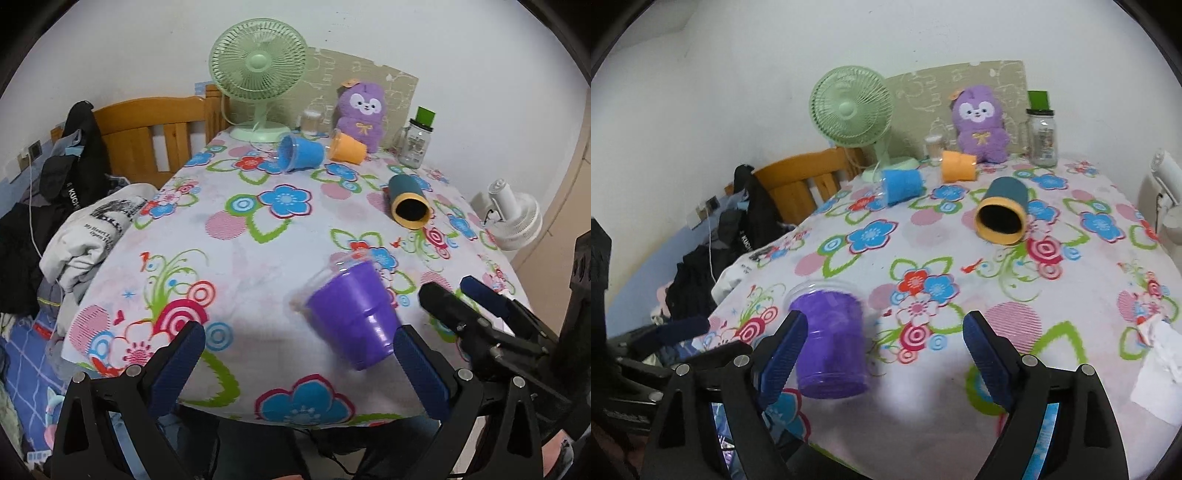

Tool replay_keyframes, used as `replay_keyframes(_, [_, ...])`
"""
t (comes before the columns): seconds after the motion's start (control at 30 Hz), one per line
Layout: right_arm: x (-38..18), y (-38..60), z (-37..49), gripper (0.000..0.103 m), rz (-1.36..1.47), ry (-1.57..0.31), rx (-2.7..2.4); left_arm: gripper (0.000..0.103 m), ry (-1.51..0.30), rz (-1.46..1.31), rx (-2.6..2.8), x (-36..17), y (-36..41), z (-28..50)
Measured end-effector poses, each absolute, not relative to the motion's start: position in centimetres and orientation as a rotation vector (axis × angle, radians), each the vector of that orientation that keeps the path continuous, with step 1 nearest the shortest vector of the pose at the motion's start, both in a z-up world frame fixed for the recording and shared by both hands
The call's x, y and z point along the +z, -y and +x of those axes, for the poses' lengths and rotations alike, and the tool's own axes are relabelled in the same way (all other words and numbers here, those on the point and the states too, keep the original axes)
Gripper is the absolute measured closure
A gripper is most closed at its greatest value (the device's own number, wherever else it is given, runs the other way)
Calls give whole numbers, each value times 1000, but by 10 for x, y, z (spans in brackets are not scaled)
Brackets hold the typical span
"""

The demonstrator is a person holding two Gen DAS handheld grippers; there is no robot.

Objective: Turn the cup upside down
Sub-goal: 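Lift the purple cup with the right gripper and rotate it, then grasp the purple cup with the left gripper while the right gripper holds it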

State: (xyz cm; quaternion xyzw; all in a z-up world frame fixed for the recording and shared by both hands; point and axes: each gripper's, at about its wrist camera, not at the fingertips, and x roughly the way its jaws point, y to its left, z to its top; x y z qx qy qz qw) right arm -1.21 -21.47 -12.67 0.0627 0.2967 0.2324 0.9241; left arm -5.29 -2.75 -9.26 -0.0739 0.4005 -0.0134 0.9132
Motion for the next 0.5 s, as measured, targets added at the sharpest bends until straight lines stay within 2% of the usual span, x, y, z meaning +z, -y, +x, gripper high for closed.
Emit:
replay_keyframes(0.13, [-120, 237, -20, 15, 171, -588, 485, 0, -832, -144, -37, -94, 36, -51])
replay_keyframes(0.3, [-118, 264, -26, 10, 197, -572, 469, 0, -852, -133, -41, -101, 47, -47])
replay_keyframes(0.5, [-130, 287, -22, 10, 242, -601, 455, 0, -891, -119, -52, -117, 63, -40])
